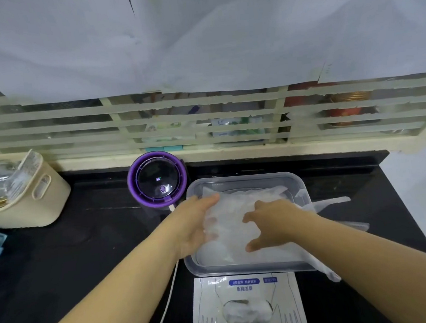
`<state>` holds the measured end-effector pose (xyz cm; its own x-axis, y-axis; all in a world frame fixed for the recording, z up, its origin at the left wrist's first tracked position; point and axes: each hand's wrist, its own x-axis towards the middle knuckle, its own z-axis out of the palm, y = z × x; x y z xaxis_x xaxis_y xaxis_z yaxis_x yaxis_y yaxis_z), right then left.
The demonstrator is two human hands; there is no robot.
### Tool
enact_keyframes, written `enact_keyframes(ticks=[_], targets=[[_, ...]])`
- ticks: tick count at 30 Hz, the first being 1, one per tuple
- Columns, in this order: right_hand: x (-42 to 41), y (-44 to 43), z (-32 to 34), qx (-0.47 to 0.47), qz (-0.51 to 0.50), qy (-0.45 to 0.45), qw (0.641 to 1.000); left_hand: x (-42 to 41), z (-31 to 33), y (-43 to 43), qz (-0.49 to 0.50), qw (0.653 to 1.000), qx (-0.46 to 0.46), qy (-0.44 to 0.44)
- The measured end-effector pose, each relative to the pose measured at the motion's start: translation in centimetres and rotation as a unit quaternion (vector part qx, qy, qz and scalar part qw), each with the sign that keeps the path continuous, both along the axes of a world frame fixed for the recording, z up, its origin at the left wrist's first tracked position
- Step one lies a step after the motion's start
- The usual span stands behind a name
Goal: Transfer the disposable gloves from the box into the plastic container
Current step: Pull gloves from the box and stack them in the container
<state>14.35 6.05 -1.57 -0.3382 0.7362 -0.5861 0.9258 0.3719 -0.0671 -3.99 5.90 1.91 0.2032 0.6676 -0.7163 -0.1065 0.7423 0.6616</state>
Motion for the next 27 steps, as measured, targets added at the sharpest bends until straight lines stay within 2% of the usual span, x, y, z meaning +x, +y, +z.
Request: enact_keyframes(ticks=[1, 2, 3, 4, 5, 6, 8, 11, 13, 15, 20, 24, 27], targets=[[-0.1, 0.0, -0.2, -0.005, 0.003, -0.004, 1.0, -0.4, 0.6, -0.2, -0.038, 0.996, 0.06, 0.058], [-0.1, 0.0, -0.3, -0.008, 0.005, -0.008, 1.0, -0.7, 1.2, -0.4, -0.092, 0.976, 0.128, 0.152], [-0.1, 0.0, -0.4, -0.008, 0.007, -0.011, 1.0, -0.9, 1.8, -0.7, -0.142, 0.931, 0.206, 0.266], [-0.1, 0.0, -0.4, -0.007, 0.009, -0.014, 1.0, -1.0, 2.2, -1.1, -0.172, 0.863, 0.302, 0.367], [-0.1, 0.0, -0.5, -0.007, 0.007, -0.017, 1.0, -0.6, 2.6, -1.4, -0.197, 0.791, 0.388, 0.429], [-0.1, 0.0, -0.5, -0.008, 0.005, -0.022, 1.0, 0.0, 2.5, -1.5, -0.24, 0.739, 0.437, 0.453], [-0.3, 0.0, -0.7, -0.013, 0.003, -0.036, 0.999, 1.7, 0.8, -1.2, -0.379, 0.658, 0.436, 0.483], [-0.8, -0.3, -1.1, -0.014, 0.002, -0.053, 0.998, 3.7, -3.7, -0.1, -0.54, 0.573, 0.33, 0.521], [-0.7, -0.5, -1.4, -0.019, 0.003, -0.067, 0.998, 4.0, -5.7, 0.5, -0.578, 0.553, 0.274, 0.534], [-0.3, -0.5, -1.4, -0.035, -0.001, -0.082, 0.996, 4.0, -7.1, 0.8, -0.592, 0.552, 0.242, 0.535], [0.3, -0.6, -1.6, -0.076, -0.035, -0.081, 0.993, 3.9, -8.3, 1.0, -0.592, 0.541, 0.231, 0.55], [0.8, -0.3, 1.2, -0.087, -0.1, 0.015, 0.991, 4.0, -8.3, 0.9, -0.606, 0.519, 0.234, 0.556], [2.3, 0.1, 5.7, -0.05, -0.141, 0.111, 0.982, 3.9, -7.6, 1.0, -0.62, 0.513, 0.233, 0.546]])
